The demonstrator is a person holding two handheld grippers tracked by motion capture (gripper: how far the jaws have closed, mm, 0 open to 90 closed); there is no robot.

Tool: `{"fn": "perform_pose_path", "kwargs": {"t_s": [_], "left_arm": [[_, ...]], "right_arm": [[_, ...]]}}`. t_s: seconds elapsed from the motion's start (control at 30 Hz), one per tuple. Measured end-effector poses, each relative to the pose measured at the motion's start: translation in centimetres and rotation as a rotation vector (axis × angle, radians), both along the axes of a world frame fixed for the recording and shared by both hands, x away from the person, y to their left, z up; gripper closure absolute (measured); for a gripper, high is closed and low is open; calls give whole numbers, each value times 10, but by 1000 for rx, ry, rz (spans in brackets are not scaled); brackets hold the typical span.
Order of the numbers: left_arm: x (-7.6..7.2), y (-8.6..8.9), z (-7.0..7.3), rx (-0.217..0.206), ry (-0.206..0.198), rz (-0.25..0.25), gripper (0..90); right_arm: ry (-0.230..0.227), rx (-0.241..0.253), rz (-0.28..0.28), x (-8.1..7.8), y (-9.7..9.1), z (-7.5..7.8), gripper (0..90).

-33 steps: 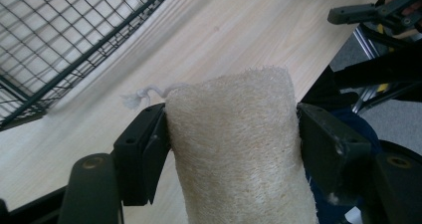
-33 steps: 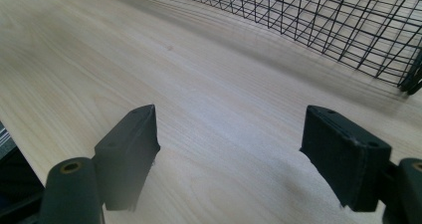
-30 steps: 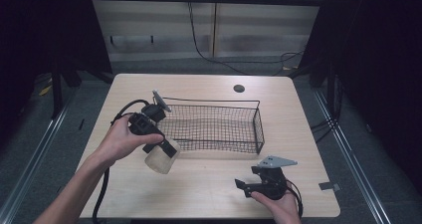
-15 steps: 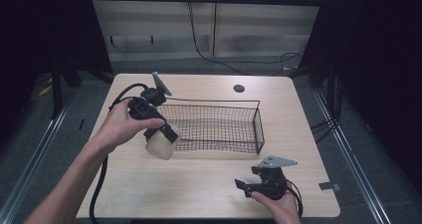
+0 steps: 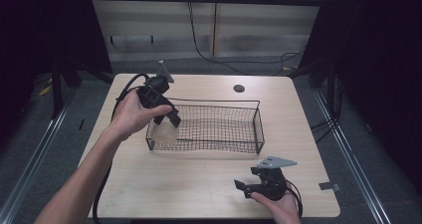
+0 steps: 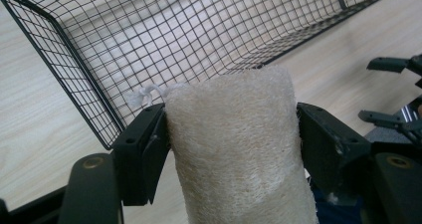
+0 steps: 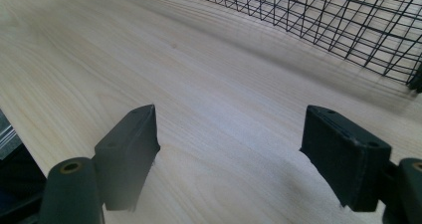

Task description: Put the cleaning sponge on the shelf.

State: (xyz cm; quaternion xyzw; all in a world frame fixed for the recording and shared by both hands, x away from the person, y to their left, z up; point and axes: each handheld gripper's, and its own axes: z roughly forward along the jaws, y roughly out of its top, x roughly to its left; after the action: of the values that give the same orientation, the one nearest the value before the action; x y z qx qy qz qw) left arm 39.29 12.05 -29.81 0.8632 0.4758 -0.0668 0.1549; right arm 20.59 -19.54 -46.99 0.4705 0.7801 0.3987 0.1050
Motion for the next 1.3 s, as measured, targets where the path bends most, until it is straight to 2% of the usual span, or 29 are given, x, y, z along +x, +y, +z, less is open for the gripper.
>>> {"fn": "perform_pose_path", "kwargs": {"t_s": [0.07, 0.2, 0.23, 0.47, 0.53, 0.57, 0.67, 0.8, 0.83, 0.9, 1.0, 1.17, 1.23, 1.3], "left_arm": [[3, -1, -1, 3, -2, 19, 315], [10, -4, -4, 30, -2, 27, 316], [14, -3, -6, 19, 6, 51, 316], [26, 0, -13, 33, 12, 131, 315], [26, 0, -11, 28, 0, 132, 315], [27, 0, -12, 15, 8, 143, 315], [33, 1, -13, 14, 10, 162, 315], [36, 1, -16, 40, -15, 184, 315], [36, 0, -16, 37, -13, 172, 315], [38, 0, -19, 20, 0, 185, 315], [43, 2, -23, 41, -11, 223, 315], [47, 3, -33, 47, 10, 234, 315], [49, 2, -38, 71, 17, 238, 315], [52, 3, -43, 70, 23, 250, 315]], "right_arm": [[0, 0, 1, 0, 0, 0, 220], [0, -1, 2, 0, 0, 0, 220], [-1, -3, 2, 0, 0, 0, 221], [-2, -7, -3, 0, -1, 0, 223], [-3, -8, -3, 0, -1, 0, 223], [-3, -8, -3, 0, -1, 0, 223], [-2, -7, -3, -1, -1, 0, 222], [-3, -7, 1, -1, 0, 0, 220], [1, -6, 2, -1, 0, 0, 216], [1, -8, 1, 0, -1, 0, 215], [2, -7, -1, 0, 0, 0, 213], [2, -6, 2, -1, 0, 0, 213], [1, -9, 2, 0, 0, 0, 213], [2, -6, 3, -1, 0, 0, 213]]}}
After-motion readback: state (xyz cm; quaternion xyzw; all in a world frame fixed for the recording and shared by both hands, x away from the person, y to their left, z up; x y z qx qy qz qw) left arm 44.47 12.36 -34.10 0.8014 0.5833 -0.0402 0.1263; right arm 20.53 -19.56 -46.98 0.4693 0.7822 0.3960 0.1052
